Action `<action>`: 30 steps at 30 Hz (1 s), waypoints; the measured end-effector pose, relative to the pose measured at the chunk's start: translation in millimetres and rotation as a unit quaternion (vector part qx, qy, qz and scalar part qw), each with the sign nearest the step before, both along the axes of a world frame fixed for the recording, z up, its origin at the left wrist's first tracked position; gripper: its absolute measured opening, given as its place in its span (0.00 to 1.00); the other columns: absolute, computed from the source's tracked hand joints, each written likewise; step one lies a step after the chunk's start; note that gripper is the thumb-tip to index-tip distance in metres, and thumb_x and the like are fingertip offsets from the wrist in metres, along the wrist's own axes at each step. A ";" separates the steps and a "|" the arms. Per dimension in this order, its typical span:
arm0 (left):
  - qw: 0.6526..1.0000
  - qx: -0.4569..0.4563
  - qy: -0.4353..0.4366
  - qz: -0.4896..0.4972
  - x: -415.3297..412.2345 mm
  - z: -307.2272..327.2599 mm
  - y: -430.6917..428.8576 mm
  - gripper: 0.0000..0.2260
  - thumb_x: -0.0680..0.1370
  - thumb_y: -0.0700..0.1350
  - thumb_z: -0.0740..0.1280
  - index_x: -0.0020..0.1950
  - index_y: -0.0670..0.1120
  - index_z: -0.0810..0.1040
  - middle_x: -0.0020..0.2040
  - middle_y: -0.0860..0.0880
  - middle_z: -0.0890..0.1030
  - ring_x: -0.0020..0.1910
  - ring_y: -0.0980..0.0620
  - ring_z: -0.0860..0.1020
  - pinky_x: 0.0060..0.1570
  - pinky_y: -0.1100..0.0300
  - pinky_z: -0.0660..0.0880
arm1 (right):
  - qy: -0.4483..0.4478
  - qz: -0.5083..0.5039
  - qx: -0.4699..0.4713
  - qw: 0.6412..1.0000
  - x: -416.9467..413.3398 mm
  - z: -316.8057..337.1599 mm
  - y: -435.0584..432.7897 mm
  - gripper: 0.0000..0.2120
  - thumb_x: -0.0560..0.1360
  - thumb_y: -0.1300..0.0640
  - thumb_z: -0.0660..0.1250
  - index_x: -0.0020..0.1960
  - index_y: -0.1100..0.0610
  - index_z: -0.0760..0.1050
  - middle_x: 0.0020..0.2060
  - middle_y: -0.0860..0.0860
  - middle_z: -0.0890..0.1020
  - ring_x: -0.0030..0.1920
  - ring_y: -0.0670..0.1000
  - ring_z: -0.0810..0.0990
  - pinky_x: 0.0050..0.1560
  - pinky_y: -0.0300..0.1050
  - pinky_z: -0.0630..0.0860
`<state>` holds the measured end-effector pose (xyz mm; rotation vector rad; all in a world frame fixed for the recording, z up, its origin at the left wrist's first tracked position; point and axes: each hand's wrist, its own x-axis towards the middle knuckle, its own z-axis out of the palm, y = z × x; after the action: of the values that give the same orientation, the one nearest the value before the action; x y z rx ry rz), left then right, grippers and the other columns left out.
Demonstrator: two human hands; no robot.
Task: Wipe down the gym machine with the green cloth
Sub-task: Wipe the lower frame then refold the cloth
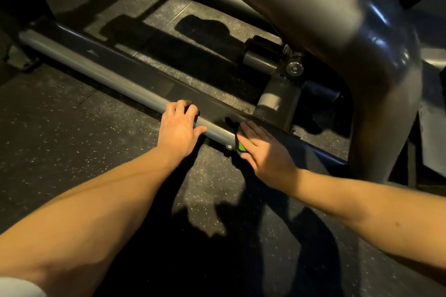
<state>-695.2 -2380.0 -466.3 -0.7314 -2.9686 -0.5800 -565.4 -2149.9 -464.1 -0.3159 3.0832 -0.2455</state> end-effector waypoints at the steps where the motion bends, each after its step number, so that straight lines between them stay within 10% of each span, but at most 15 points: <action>1: 1.000 0.003 0.002 0.000 0.2 -1.1 0.0 0.20 0.77 0.55 0.72 0.63 0.45 0.76 0.67 0.43 0.72 0.66 0.40 0.68 0.65 0.44 0.69 | -0.006 0.005 0.020 1.000 9.9 2.1 10.8 0.26 0.82 0.50 0.62 0.77 0.58 0.67 0.79 0.58 0.64 0.80 0.58 0.58 0.78 0.57 0.61; 12: 1.000 0.022 0.002 0.003 -1.6 -5.7 -0.1 0.20 0.75 0.52 0.75 0.60 0.44 0.76 0.67 0.42 0.73 0.65 0.39 0.68 0.65 0.42 0.69 | -0.089 -0.158 0.000 0.983 -129.7 10.9 -70.2 0.27 0.86 0.46 0.51 0.82 0.56 0.54 0.82 0.55 0.55 0.82 0.57 0.51 0.79 0.54 0.49; 23: 1.000 0.023 -0.004 0.011 0.4 2.1 1.5 0.20 0.74 0.53 0.76 0.60 0.43 0.78 0.65 0.42 0.73 0.64 0.39 0.69 0.62 0.43 0.70 | 0.008 0.035 0.031 0.999 0.7 -0.5 4.3 0.24 0.82 0.51 0.62 0.75 0.61 0.71 0.76 0.58 0.69 0.79 0.60 0.63 0.78 0.58 0.62; 30: 1.000 0.024 0.008 0.011 -0.3 -3.4 0.7 0.19 0.75 0.52 0.76 0.60 0.44 0.77 0.66 0.42 0.73 0.64 0.39 0.69 0.62 0.43 0.70 | -0.076 -0.099 0.015 0.992 -100.0 5.8 -46.3 0.28 0.86 0.46 0.53 0.82 0.57 0.55 0.82 0.57 0.54 0.82 0.59 0.50 0.80 0.56 0.53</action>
<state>-695.6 -2379.3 -469.7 -0.6944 -2.9325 -0.6383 -665.4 -2196.2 -458.3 0.0099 2.9630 -0.2160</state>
